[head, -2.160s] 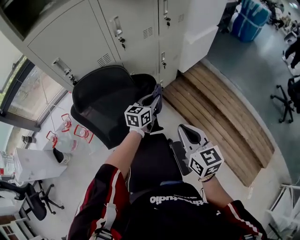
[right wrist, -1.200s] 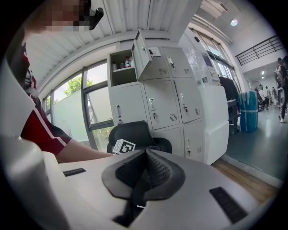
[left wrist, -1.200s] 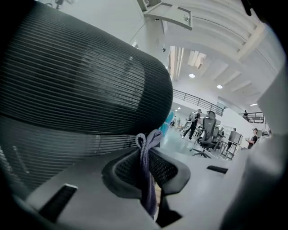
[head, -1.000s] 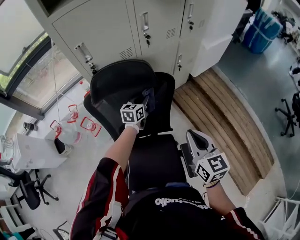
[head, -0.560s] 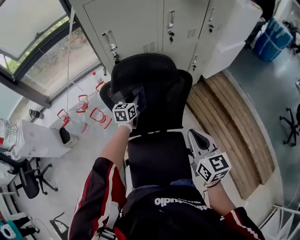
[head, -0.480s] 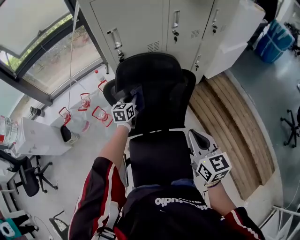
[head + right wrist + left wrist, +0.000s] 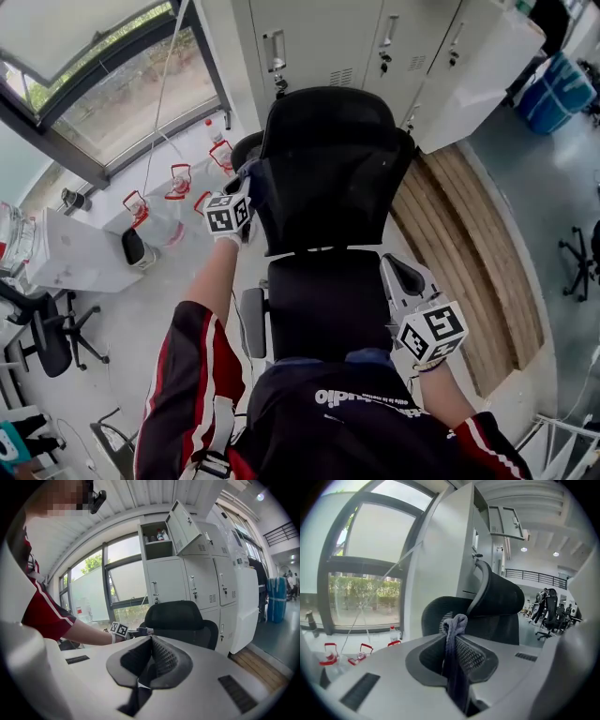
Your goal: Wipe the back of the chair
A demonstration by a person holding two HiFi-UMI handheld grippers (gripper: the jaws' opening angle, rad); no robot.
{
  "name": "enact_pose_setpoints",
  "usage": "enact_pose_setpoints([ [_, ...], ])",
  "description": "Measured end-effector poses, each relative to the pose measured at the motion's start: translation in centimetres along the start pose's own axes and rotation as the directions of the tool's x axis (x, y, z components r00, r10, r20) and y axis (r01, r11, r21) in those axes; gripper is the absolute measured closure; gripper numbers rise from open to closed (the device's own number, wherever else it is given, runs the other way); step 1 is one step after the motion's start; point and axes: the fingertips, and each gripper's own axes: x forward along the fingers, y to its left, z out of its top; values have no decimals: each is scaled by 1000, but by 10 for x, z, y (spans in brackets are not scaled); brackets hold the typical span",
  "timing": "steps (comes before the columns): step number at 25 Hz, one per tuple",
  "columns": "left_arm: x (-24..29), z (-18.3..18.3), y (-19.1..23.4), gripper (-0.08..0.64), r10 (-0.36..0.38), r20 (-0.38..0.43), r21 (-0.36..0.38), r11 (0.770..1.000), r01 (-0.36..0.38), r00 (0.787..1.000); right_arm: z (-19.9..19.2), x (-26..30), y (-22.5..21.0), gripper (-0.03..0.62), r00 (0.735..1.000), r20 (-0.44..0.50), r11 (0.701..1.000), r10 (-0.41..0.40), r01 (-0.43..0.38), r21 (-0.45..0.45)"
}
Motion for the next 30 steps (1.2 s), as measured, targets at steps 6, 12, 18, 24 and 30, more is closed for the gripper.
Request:
enact_pose_setpoints([
  [6,-46,5,34,503,51,16,-14,999,-51,999,3,-11,27,578,1000,15,1000,4,-4,-17],
  [12,-83,25,12,503,4,73,-27,1000,-2,997,8,-26,44,578,998,65,1000,13,-13,-11],
  [18,-84,20,-61,503,-79,79,-24,996,81,994,5,-50,38,578,994,104,1000,12,-13,10],
  [24,-46,-2,-173,503,-208,35,-19,978,209,977,4,-76,-2,578,992,125,999,-18,14,31],
  [30,9,-17,-291,503,-340,2,-9,940,340,941,-3,-104,-63,578,988,125,994,-88,80,69],
])
